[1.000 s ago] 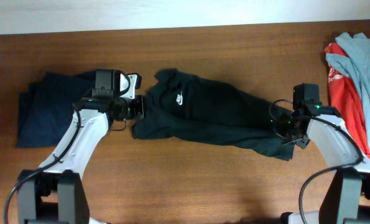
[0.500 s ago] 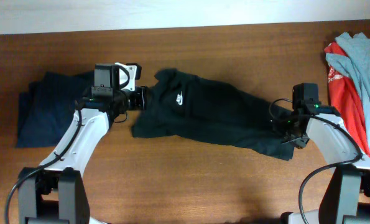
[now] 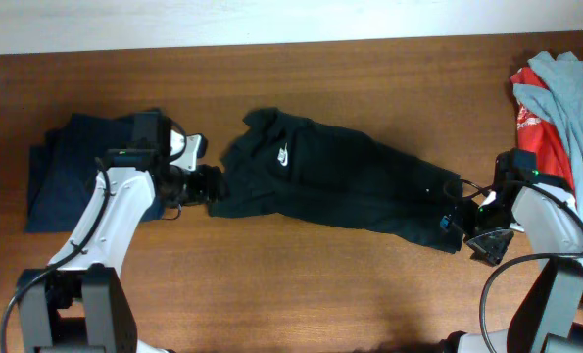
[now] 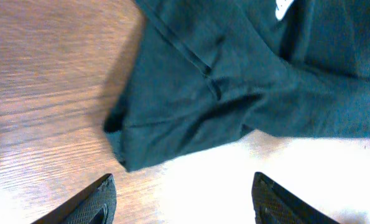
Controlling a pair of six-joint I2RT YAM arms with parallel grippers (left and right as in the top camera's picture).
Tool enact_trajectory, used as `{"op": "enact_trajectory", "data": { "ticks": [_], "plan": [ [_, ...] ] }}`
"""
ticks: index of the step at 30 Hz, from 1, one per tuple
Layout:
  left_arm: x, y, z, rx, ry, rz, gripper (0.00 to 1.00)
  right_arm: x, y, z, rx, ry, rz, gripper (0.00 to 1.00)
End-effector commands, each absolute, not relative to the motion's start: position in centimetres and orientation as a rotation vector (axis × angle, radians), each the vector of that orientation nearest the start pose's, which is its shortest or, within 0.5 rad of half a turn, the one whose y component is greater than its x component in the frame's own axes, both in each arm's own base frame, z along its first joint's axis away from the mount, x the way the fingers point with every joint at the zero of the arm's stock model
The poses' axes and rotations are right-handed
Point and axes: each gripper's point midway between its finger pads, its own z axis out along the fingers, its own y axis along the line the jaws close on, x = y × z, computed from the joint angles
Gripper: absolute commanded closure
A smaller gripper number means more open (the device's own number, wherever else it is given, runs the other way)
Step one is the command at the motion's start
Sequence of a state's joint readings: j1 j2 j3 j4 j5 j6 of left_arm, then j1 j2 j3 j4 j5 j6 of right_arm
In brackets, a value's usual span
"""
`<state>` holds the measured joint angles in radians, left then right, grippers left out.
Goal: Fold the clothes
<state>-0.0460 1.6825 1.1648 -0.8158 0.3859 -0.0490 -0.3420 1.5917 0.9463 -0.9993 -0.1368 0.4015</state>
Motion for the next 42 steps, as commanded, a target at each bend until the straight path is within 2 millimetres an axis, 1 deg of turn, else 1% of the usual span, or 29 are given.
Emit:
{"op": "enact_trajectory", "data": {
  "ticks": [1,2,3,5,6,8,9,10,11,13,16,18,20,21,22,24,25,26,28,30,31,33,34,36,38,39,41,42],
  "plan": [
    [33.2,-8.2,6.5,0.179,2.914,-0.482,0.34,23.4,-4.4,3.0,1.119,3.004,0.362,0.23],
    [32.8,-7.6,5.5,0.182,2.939,-0.413,0.36,23.5,-3.7,2.5,1.089,2.996,0.425,0.26],
    [32.5,-7.3,4.9,0.182,2.952,-0.381,0.36,23.4,-3.6,2.1,1.088,2.994,0.433,0.28],
    [32.4,-7.2,3.8,0.182,2.958,-0.372,0.40,23.0,-3.4,1.3,1.087,2.991,0.432,0.32],
    [32.4,-7.2,3.2,0.182,2.957,-0.371,0.44,22.5,-3.3,0.6,1.111,2.991,0.433,0.38],
    [32.7,-7.2,2.4,0.183,2.953,-0.371,0.53,22.3,-3.2,-0.1,1.116,2.981,0.431,0.42],
    [32.9,-7.3,2.1,0.183,2.952,-0.371,0.56,22.6,-3.4,-0.3,1.104,2.962,0.426,0.50],
    [33.1,-7.3,1.7,0.183,2.950,-0.372,0.62,22.9,-3.5,-0.4,1.097,2.952,0.421,0.56],
    [33.4,-7.3,1.4,0.183,2.947,-0.371,0.65,23.1,-3.6,-0.4,1.091,2.943,0.418,0.60],
    [34.0,-7.4,0.7,0.185,2.937,-0.372,0.70,23.3,-3.7,-0.4,1.087,2.936,0.411,0.64],
    [34.1,-7.4,-0.2,0.183,2.946,-0.377,0.71,23.2,-3.9,-0.5,1.088,2.940,0.395,0.67],
    [33.9,-7.4,-0.7,0.182,2.964,-0.377,0.84,23.2,-3.9,-0.5,1.088,2.939,0.395,0.73],
    [33.9,-7.3,-0.8,0.181,2.966,-0.367,0.99,23.2,-4.0,-0.5,1.088,2.940,0.386,0.86],
    [34.0,-7.0,-0.8,0.174,2.966,-0.351,1.00,23.1,-4.2,-0.6,1.090,2.942,0.365,0.90],
    [34.0,-6.5,-0.8,0.164,2.970,-0.321,0.99,23.0,-4.4,-0.6,1.091,2.945,0.338,0.96],
    [34.3,-3.7,-0.3,0.068,2.994,-0.166,0.99,22.7,-5.2,-0.8,1.123,2.945,0.257,0.96],
    [34.5,-2.6,0.1,0.019,2.999,-0.126,0.99,22.6,-5.5,-0.8,1.126,2.943,0.237,0.96],
    [34.8,-1.4,1.0,-0.032,2.998,-0.114,0.99,22.8,-5.6,-0.8,1.124,2.938,0.228,0.96],
    [34.9,0.1,2.0,-0.099,2.996,-0.121,0.99,23.3,-5.9,-0.7,1.112,2.923,0.221,0.96],
    [34.8,1.0,2.3,-0.140,2.998,-0.120,1.00,24.0,-6.2,-0.6,1.078,2.901,0.214,0.96],
    [34.4,1.5,2.4,-0.165,3.008,-0.122,0.99,24.8,-6.4,-0.5,1.032,2.883,0.218,0.96],
    [33.7,1.7,2.4,-0.182,3.036,-0.131,1.00,25.1,-6.5,-0.3,1.020,2.876,0.217,0.96],
    [32.7,1.5,2.3,-0.186,3.076,-0.135,1.00,25.0,-6.5,-0.2,1.003,2.888,0.217,0.96],
    [32.0,1.5,2.3,-0.189,3.104,-0.138,1.00,24.9,-6.4,-0.1,0.992,2.904,0.218,0.96],
    [31.5,1.4,2.3,-0.192,3.125,-0.140,0.99,24.2,-6.0,0.1,1.006,2.938,0.232,0.96],
    [31.4,1.4,2.3,-0.192,3.127,-0.140,0.99,23.5,-5.8,0.3,1.020,2.967,0.234,0.96],
    [31.4,1.3,2.3,-0.191,3.127,-0.145,0.86,22.4,-5.6,0.4,1.046,3.010,0.224,0.96],
    [31.4,1.2,2.4,-0.192,3.125,-0.158,0.73,21.5,-5.9,0.6,1.108,3.032,0.169,0.96]
  ]
}}
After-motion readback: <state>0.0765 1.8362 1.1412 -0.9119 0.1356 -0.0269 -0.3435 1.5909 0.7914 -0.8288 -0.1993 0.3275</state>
